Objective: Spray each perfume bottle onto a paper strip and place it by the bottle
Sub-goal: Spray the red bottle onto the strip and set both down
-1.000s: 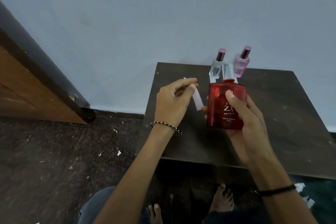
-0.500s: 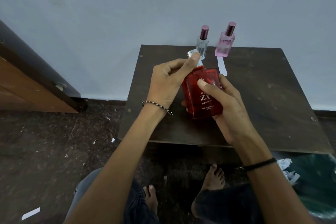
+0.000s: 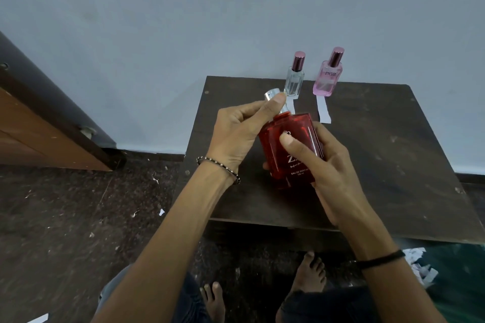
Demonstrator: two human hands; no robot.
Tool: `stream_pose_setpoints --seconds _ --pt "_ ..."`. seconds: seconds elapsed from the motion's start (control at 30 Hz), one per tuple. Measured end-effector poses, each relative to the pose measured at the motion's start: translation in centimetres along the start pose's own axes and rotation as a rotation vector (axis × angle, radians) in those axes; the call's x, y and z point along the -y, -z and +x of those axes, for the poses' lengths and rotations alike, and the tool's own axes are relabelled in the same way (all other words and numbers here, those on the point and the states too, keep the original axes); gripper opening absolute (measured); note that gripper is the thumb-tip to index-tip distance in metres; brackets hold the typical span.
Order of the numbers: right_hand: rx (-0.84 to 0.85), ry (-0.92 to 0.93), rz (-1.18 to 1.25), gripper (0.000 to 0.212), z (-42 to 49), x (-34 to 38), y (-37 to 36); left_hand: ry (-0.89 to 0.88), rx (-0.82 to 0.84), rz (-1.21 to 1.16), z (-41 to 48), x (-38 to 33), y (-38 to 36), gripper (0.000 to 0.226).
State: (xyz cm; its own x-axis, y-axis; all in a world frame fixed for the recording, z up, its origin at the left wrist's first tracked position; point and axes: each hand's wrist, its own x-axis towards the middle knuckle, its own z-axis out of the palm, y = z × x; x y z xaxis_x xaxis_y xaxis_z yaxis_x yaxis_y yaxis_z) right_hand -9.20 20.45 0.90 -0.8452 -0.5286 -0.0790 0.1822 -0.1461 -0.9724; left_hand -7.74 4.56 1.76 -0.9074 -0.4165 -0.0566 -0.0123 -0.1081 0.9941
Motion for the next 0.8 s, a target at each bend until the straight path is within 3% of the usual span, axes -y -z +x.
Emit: stream_pose_setpoints --seconds 0.13,0.3,0.4,0.5,0.7,0.8 --pt "-0.076 0.104 -0.194 0.029 0.3 -1.1 -0.3 -0.010 -0.038 -0.016 0.2 0.3 0.0 0.025" --pt "-0.187 0.182 -0.619 0.052 0.5 -1.5 -0.2 -0.044 -0.101 -0.022 0.2 0.5 -0.3 0.021" --pt "-0.217 0.211 -0.674 0.048 0.3 -1.5 -0.4 -0.066 -0.121 -0.005 0.0 0.4 -0.5 0.022" --pt "-0.204 0.182 -0.595 0.042 0.4 -1.4 -0.1 -0.069 -0.129 0.025 -0.1 0.3 -0.5 0.023" --pt "-0.079 0.038 -0.129 0.027 0.3 -0.3 -0.1 -0.025 -0.093 0.017 -0.3 -0.1 -0.4 0.028" --pt "-0.057 -0.017 -0.038 0.026 0.2 0.2 -0.2 -0.002 -0.085 0.010 -0.3 -0.3 -0.5 0.028"
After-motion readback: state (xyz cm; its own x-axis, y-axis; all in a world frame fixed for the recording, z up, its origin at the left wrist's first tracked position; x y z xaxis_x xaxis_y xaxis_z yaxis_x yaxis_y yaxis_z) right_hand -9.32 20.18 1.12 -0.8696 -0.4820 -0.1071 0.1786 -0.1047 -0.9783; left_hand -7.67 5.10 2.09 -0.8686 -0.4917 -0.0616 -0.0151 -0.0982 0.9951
